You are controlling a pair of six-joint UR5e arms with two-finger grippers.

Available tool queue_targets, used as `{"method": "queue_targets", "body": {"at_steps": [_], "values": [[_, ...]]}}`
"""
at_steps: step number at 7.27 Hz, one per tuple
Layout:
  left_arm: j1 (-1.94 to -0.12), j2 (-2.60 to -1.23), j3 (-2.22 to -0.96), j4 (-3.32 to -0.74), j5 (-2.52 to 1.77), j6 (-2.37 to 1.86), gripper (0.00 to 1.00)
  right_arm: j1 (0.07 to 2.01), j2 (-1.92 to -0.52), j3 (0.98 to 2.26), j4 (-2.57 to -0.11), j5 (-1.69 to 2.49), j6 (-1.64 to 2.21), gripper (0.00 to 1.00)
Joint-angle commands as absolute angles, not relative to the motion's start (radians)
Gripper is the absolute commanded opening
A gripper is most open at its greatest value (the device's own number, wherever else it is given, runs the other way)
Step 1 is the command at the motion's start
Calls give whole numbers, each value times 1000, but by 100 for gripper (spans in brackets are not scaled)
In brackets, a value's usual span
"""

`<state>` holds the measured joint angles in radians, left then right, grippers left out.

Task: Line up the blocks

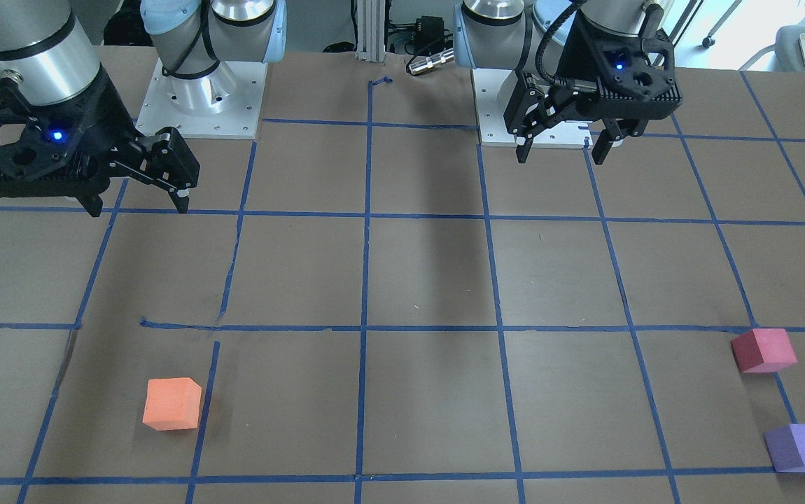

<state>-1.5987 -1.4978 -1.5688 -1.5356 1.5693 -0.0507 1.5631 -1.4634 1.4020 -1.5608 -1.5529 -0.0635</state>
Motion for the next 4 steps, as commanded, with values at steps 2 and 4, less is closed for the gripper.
{"method": "queue_targets", "body": {"at_steps": [2,4], "values": [[-1600,-1497,-1568,-1536,1566,-55,100,1560,-1457,1404,-1569,-1555,-66,100],[-1600,-1496,-1568,-1537,1568,-55,100,1556,-1451,1401,-1577,-1555,-69,100]]}}
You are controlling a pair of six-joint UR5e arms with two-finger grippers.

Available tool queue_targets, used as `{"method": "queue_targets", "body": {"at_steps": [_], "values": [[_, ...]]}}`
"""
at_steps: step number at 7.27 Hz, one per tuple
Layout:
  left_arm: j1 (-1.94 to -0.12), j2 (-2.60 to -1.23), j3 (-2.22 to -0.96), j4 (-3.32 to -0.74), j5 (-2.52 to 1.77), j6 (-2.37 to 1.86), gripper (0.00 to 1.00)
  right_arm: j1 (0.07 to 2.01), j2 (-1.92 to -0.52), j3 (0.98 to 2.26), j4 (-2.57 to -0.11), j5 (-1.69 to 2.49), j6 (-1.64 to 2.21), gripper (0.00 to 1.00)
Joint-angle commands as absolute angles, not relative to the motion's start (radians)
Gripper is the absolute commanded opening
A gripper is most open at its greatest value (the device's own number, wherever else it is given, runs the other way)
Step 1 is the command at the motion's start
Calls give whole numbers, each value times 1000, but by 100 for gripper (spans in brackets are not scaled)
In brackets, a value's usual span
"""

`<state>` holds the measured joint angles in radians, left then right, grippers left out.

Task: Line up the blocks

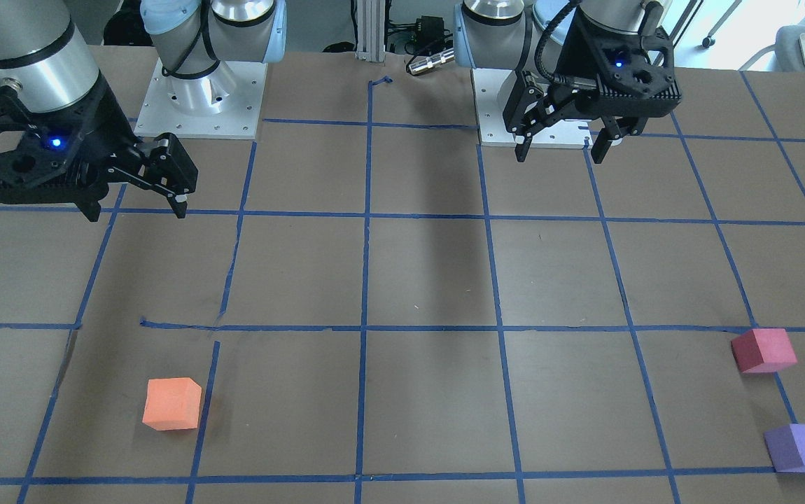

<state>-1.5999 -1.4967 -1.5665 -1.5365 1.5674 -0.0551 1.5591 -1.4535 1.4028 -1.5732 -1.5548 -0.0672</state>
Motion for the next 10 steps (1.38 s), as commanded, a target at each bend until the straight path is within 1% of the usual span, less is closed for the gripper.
{"method": "queue_targets", "body": {"at_steps": [1,2,4,5,8,10], "values": [[-1600,-1496,-1568,-1537,1568,-55,100,1548,-1450,1405,-1600,-1554,-69,100],[-1600,-1496,-1568,-1537,1568,-55,100,1516,-1442,1408,-1635,-1555,-72,100],[-1600,-1496,-1568,-1537,1568,-55,100,1494,-1352,1410,-1678,-1554,-86,100],[-1600,-1494,-1568,-1537,1568,-55,100,1494,-1280,1404,-1757,-1552,-84,100],[-1600,-1494,-1569,-1537,1568,-55,100,1496,-1133,1405,-1951,-1557,-84,100],[-1600,-1496,-1569,-1537,1568,-55,100,1496,-1098,1405,-1954,-1603,-87,100]]}}
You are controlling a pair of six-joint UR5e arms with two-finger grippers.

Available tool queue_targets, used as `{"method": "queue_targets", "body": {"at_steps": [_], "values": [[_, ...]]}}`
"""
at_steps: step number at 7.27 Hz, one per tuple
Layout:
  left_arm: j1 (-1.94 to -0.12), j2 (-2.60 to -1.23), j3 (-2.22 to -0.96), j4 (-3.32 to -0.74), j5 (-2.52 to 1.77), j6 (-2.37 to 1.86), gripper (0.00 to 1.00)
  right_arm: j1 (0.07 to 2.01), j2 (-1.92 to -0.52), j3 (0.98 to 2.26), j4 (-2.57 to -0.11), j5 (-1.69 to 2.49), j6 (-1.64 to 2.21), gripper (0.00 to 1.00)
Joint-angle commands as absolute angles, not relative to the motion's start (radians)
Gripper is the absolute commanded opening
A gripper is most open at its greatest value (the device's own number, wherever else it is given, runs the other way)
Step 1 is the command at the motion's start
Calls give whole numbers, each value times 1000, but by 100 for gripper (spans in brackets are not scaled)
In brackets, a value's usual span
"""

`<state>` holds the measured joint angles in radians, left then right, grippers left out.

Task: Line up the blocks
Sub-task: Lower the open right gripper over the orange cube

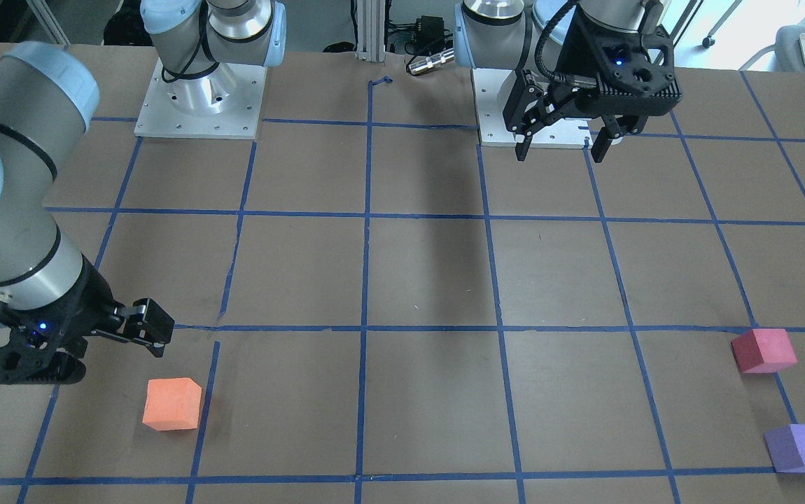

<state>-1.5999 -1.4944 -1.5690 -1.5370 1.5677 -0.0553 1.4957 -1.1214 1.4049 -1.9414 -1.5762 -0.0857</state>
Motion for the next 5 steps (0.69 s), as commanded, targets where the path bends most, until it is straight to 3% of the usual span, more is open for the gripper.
{"method": "queue_targets", "body": {"at_steps": [1,5], "values": [[-1598,-1494,-1569,-1537,1568,-55,100,1496,-1083,1405,-1965,-1605,-89,100],[-1597,-1493,-1569,-1539,1571,-52,100,1497,-1029,1416,-2020,-1603,-91,100]]}}
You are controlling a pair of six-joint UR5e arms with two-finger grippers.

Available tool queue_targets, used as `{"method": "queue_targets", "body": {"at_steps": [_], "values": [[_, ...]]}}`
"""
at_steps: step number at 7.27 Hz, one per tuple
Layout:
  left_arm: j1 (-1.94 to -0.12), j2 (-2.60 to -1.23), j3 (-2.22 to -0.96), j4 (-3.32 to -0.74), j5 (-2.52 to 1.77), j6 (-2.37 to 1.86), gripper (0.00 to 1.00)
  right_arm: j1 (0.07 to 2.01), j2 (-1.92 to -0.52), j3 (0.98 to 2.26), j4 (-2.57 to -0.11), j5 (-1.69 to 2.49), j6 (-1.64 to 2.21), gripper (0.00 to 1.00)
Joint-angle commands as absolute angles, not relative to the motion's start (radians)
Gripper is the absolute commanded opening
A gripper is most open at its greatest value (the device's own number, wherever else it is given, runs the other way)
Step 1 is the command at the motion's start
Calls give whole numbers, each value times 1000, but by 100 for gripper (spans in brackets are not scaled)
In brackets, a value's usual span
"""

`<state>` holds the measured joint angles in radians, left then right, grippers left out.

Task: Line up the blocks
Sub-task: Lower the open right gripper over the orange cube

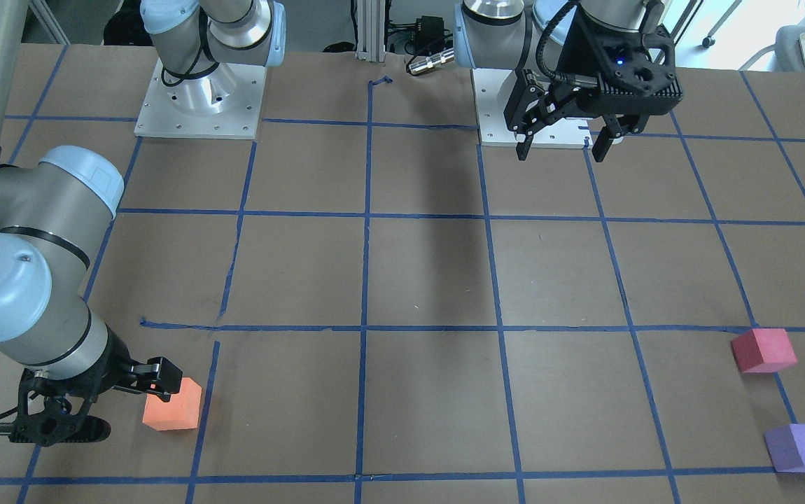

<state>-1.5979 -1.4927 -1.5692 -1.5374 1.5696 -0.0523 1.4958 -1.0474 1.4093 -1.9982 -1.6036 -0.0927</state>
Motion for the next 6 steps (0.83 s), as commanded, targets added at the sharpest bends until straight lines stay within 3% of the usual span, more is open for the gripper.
{"method": "queue_targets", "body": {"at_steps": [1,6], "values": [[-1598,-1493,-1571,-1539,1572,-54,100,1505,-1013,1428,-2064,-1601,-87,100],[-1598,-1494,-1571,-1537,1571,-52,100,1506,-956,1485,-2112,-1591,-77,100]]}}
